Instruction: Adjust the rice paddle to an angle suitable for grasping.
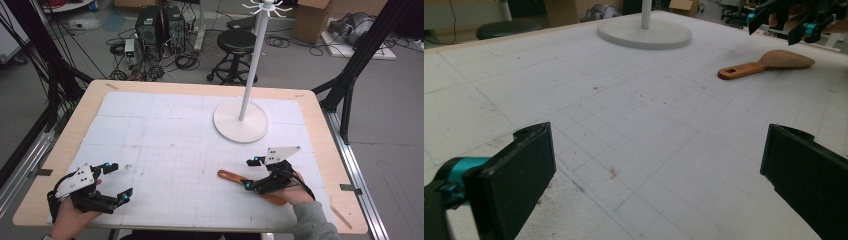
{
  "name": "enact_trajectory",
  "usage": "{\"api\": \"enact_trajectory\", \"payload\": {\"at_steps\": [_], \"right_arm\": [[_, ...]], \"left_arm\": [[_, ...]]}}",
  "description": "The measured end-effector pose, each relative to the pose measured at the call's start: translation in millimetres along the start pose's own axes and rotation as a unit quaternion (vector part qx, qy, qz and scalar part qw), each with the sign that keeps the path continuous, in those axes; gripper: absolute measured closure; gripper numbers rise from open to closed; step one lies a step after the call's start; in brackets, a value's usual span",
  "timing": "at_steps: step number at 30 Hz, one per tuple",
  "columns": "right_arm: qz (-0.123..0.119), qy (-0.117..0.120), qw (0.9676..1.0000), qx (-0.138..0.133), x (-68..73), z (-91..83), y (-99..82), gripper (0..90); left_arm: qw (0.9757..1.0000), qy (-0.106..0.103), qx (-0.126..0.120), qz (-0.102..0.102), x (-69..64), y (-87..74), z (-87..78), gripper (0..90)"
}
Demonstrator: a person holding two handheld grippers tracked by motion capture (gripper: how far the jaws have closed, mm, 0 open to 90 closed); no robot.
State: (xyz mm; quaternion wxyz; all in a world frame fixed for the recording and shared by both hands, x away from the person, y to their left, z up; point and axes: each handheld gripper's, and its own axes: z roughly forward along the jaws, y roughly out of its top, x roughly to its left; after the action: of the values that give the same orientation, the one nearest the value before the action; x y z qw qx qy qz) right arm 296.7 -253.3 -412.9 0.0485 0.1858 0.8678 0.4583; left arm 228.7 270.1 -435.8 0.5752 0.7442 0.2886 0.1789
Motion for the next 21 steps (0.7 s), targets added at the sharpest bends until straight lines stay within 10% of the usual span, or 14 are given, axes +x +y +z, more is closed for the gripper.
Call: {"api": "enact_trajectory", "payload": {"at_steps": [21], "right_arm": [[-0.014, 0.008, 0.9979, 0.063, -5.2, 9.6, 4.1, 14.9]], "left_arm": [[0.9999, 0.011, 0.001, -0.002, -2.3, -3.3, -9.2, 1.8]]}}
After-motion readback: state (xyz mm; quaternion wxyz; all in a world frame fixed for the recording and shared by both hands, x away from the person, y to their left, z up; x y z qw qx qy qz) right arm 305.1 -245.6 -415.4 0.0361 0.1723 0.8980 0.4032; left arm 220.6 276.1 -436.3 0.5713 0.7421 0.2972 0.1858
